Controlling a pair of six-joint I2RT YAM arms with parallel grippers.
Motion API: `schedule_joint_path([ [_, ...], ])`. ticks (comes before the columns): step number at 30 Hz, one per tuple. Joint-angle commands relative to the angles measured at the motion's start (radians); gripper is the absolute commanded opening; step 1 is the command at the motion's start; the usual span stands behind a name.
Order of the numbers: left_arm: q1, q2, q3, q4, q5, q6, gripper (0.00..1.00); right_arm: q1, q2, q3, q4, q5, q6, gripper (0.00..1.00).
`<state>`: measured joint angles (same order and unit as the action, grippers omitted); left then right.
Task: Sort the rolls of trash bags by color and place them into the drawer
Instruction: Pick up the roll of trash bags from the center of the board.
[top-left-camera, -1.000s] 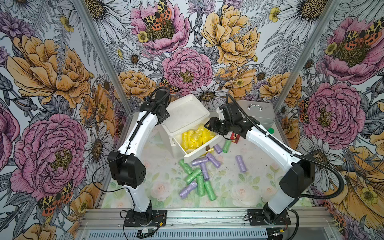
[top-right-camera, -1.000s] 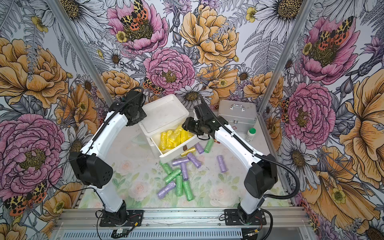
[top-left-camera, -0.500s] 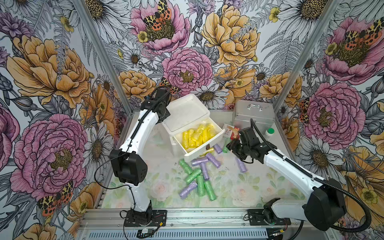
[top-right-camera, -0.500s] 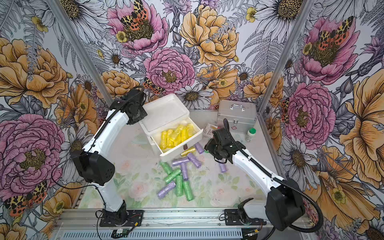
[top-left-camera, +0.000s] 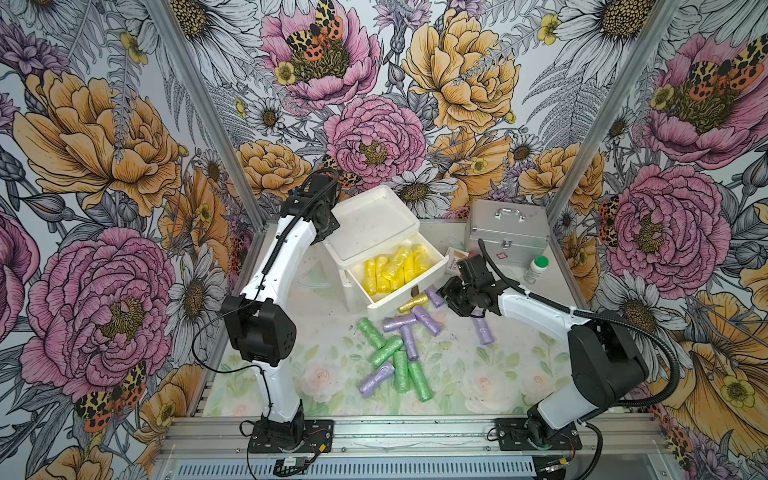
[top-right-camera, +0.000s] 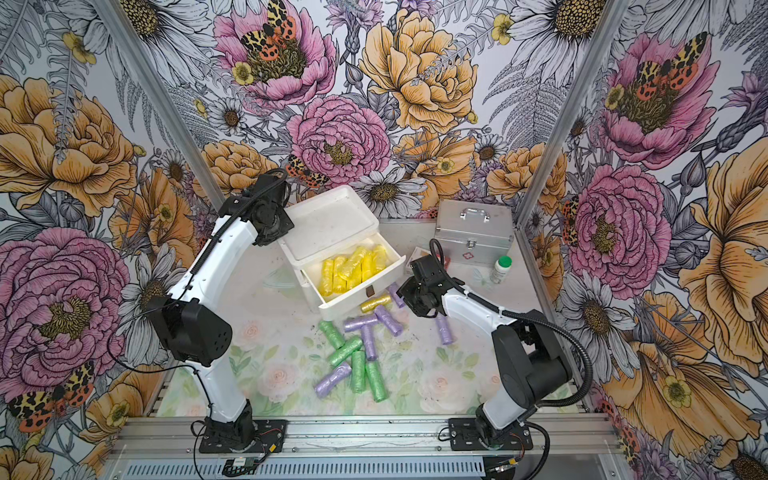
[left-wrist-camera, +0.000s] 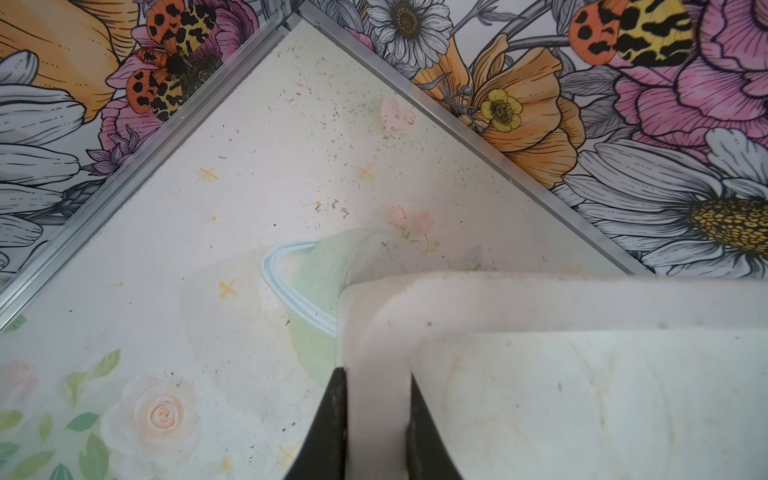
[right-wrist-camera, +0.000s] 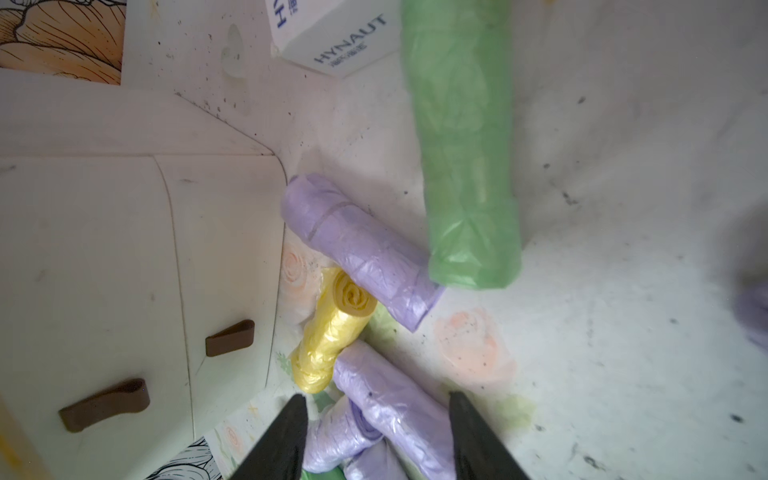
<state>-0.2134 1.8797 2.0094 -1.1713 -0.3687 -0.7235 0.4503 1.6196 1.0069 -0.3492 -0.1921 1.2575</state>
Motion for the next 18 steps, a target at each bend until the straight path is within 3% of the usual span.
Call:
schedule_joint_path([
  [1,0.060,0.096,-0.036,0.050,0.167,-0.134,0.00,0.002,0.063,0.053,0.070,-0.030,0.033,0.56],
  [6,0.072,0.094,0.026,0.016,0.096,-0.115,0.00,0.014,0.124,0.087,0.088,-0.039,0.048,0.56],
  [18,0.079,0.100,0.057,-0.006,0.100,-0.104,0.00,0.075,0.202,0.099,0.160,-0.032,0.134,0.55],
])
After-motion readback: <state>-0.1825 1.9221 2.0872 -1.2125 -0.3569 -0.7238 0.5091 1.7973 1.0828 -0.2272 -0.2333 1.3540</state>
